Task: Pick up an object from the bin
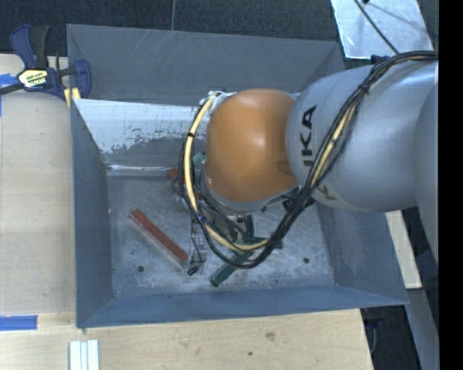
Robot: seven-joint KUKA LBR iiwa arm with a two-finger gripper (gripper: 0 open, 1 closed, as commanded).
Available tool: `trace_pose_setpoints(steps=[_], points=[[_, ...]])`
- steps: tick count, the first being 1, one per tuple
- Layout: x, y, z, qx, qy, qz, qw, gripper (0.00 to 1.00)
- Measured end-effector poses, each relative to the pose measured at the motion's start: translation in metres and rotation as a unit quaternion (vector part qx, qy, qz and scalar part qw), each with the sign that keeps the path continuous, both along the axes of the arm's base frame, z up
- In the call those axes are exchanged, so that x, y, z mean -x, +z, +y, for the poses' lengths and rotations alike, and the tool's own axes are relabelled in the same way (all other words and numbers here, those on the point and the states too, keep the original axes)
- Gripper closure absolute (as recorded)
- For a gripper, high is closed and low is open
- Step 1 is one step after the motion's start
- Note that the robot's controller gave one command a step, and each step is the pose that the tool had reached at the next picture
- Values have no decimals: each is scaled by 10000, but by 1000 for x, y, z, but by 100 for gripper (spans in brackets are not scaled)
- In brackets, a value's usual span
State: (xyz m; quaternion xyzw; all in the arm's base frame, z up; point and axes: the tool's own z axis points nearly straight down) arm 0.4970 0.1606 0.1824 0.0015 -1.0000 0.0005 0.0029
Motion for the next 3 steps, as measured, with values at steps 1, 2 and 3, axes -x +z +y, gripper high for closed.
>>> trace_pose_setpoints(steps=[1,2,3], points=[[11,-13,49,-11,88,-21,10000,0],[-32,-114,39,9,-396,-9,9992,0],[-34,-108,40,-9,-406,-44,9992,100]])
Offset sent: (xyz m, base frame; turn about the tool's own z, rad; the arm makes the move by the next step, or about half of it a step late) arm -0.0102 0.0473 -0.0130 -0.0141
